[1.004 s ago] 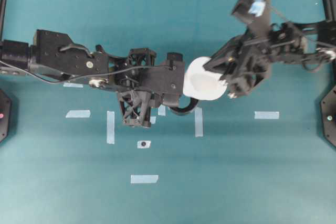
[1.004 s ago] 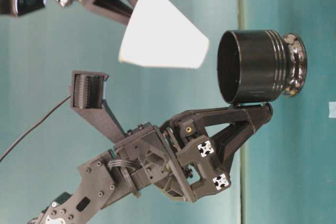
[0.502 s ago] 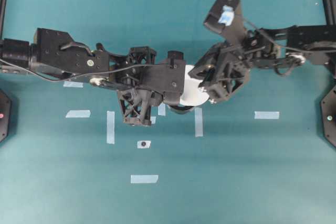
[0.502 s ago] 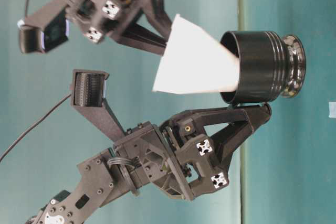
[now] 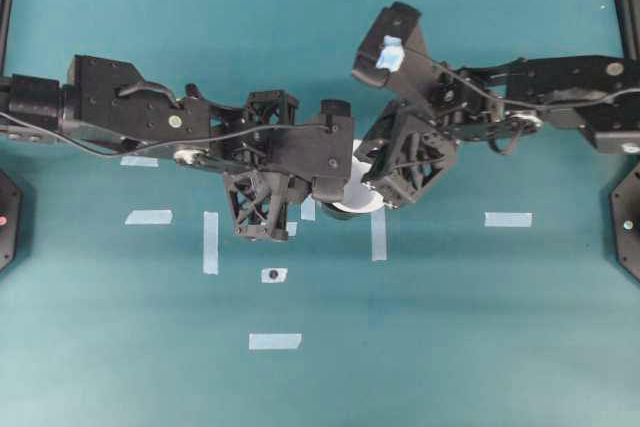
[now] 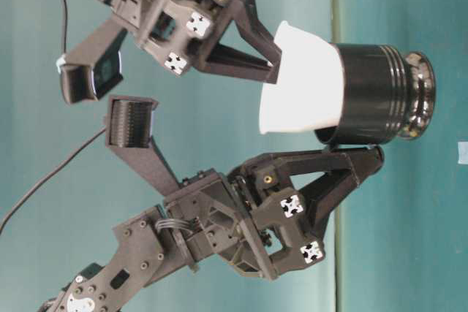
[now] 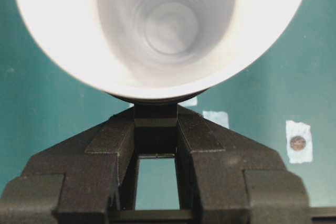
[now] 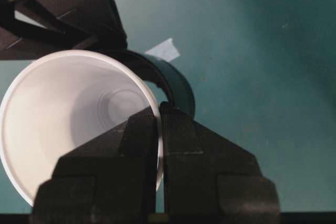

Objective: Holding the cup holder with the left arm, the right arm places the cup into the cup holder.
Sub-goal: 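Move the white cup with right gripper into the held black holder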

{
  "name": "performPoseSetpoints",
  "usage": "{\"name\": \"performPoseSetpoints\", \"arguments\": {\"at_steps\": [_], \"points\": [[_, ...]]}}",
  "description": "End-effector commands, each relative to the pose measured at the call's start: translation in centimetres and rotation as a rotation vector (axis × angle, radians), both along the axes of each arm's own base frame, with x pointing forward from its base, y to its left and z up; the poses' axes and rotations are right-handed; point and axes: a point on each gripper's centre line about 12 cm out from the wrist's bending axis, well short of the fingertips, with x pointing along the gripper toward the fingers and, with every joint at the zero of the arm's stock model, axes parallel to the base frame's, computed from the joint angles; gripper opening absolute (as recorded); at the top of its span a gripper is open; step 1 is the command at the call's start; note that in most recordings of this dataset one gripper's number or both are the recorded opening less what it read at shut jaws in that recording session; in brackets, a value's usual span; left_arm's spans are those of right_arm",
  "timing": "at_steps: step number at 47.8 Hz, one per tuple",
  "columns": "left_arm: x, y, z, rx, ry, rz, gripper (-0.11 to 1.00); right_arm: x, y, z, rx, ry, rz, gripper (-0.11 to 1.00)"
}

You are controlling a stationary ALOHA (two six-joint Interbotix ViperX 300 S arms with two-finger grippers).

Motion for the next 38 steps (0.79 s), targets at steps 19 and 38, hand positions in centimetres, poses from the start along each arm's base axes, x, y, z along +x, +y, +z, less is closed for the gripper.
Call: {"name": "performPoseSetpoints", "arguments": {"at_steps": [19,38], "points": [[0.7,0.0,1.5,0.005,-0.044,-0.002,0.22,1.7,0.2,0.3,-0.006,0.003,0.014,0.03],[0.7,0.0,1.5,0.005,-0.046,-0.002,0.22,1.7,0.2,0.2,-0.007,0.004,0.015,0.03]]}}
